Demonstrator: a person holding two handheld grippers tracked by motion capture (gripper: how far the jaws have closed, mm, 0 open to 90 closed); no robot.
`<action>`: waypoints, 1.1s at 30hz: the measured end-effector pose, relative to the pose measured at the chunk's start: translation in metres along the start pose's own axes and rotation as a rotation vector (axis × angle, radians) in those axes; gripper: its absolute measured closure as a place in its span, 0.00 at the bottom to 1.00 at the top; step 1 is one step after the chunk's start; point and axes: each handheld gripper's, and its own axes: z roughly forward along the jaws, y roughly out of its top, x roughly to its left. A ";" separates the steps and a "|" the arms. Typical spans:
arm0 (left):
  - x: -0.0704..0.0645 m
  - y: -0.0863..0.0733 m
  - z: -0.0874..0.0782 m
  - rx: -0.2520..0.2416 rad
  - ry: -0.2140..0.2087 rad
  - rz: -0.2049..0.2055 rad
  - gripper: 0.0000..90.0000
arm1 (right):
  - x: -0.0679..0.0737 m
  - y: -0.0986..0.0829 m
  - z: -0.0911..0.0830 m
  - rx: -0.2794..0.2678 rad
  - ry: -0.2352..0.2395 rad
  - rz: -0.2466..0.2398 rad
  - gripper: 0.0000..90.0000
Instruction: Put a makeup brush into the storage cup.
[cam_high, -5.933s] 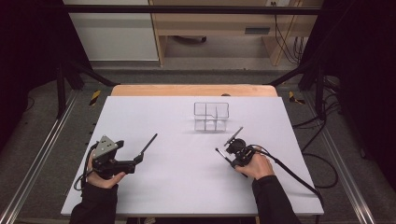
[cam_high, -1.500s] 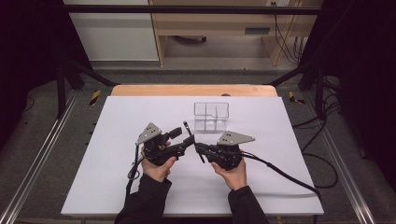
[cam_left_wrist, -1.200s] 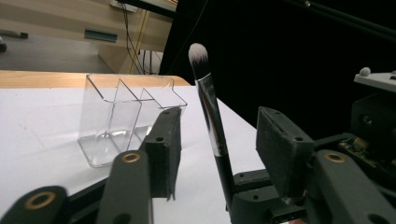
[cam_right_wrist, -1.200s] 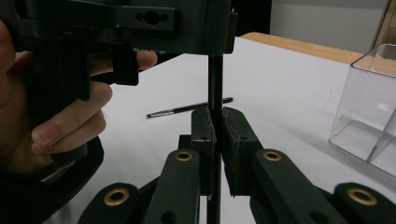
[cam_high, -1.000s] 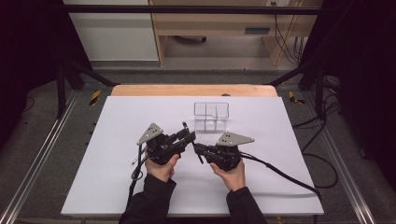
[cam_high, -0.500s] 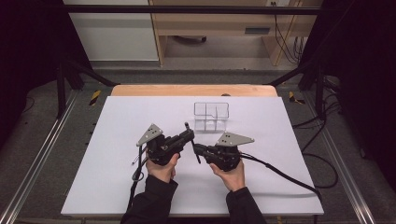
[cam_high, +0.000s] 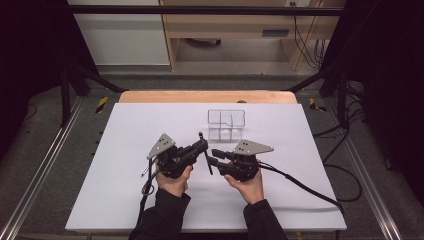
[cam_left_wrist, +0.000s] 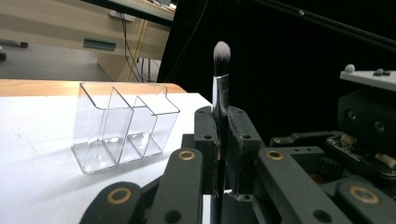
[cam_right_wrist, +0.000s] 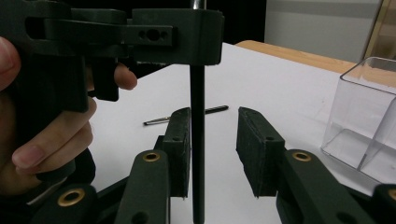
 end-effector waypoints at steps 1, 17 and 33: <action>-0.001 -0.001 0.001 0.002 0.000 0.003 0.92 | 0.001 0.001 0.001 0.006 0.001 -0.006 0.72; -0.008 -0.005 0.005 0.031 0.007 0.048 0.92 | 0.004 0.002 0.006 0.036 0.018 0.004 0.93; 0.006 0.020 -0.023 0.066 0.042 0.122 0.48 | -0.002 0.008 0.003 0.025 -0.048 0.016 0.93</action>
